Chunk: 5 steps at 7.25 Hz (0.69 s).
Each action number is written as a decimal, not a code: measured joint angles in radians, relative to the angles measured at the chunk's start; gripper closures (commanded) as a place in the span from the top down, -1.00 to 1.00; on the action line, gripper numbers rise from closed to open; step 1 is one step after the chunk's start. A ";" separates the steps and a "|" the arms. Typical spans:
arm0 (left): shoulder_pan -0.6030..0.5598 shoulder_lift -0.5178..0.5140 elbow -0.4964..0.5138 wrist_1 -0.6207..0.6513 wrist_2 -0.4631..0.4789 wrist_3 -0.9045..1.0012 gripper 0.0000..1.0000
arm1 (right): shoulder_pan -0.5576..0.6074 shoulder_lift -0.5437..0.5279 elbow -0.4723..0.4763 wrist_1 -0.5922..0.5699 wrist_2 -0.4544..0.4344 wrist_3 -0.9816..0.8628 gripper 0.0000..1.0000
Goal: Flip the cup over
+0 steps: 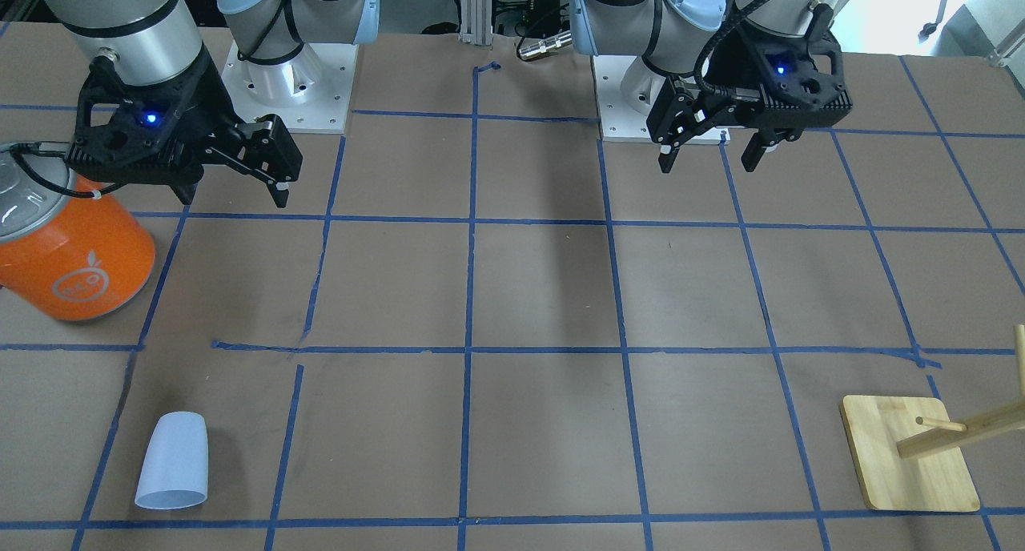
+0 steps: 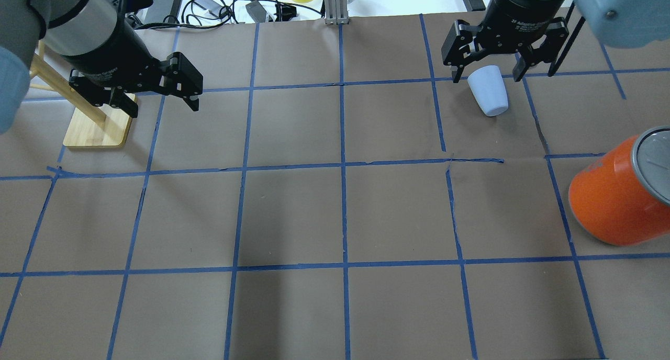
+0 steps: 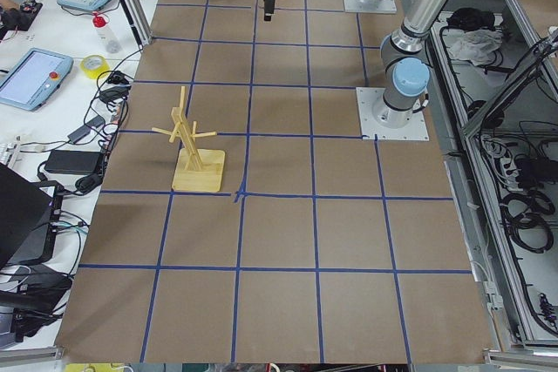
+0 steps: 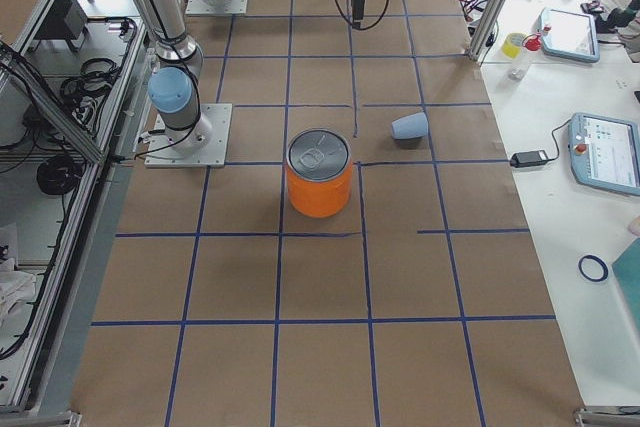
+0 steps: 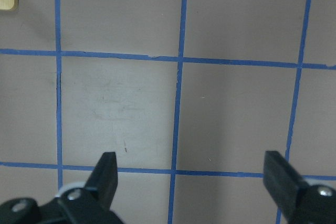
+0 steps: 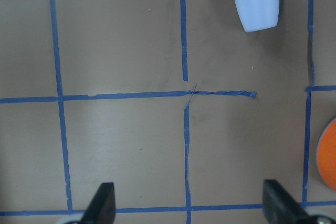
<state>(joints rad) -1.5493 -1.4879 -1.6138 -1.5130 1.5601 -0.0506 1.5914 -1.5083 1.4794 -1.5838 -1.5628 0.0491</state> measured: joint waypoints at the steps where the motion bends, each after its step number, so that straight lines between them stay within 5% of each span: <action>1: 0.000 0.000 0.000 0.000 0.000 0.000 1.00 | 0.000 -0.001 0.001 -0.005 0.001 0.000 1.00; 5: 0.000 0.000 0.000 0.000 0.000 0.000 1.00 | -0.001 0.002 0.002 -0.025 0.011 -0.003 1.00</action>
<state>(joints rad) -1.5493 -1.4879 -1.6138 -1.5129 1.5605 -0.0506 1.5903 -1.5065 1.4818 -1.6090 -1.5518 0.0466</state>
